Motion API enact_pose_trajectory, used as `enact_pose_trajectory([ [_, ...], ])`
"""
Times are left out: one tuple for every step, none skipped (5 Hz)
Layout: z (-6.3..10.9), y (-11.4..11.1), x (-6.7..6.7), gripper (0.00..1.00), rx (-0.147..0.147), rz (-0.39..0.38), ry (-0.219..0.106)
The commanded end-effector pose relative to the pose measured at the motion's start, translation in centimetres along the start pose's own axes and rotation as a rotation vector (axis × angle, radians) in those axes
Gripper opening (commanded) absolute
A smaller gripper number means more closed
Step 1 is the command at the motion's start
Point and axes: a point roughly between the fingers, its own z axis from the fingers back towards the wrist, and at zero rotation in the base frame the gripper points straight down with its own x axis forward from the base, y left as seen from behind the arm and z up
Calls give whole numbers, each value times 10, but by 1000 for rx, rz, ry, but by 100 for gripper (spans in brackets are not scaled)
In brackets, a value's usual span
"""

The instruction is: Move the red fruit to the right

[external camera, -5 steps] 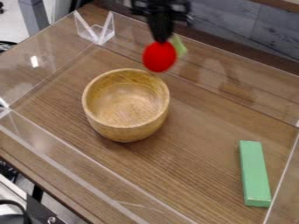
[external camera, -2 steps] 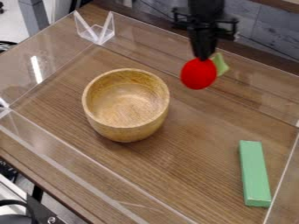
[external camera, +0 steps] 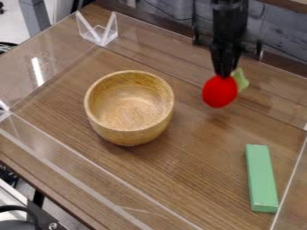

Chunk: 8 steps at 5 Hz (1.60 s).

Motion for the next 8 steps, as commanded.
enact_pose_trajectory([
  [3, 0, 3, 0, 10, 19, -46],
  [-3, 4, -1, 100, 13, 36, -32],
  [-10, -1, -2, 100, 24, 66, -21],
  [-18, -8, -2, 0, 33, 95, -23],
  [-18, -1, -8, 0, 28, 49, -18],
  [-16, 8, -15, 100, 19, 3, -11],
  [-16, 3, -12, 100, 17, -10, -3],
  [-21, -1, -8, 0, 18, -26, 3],
])
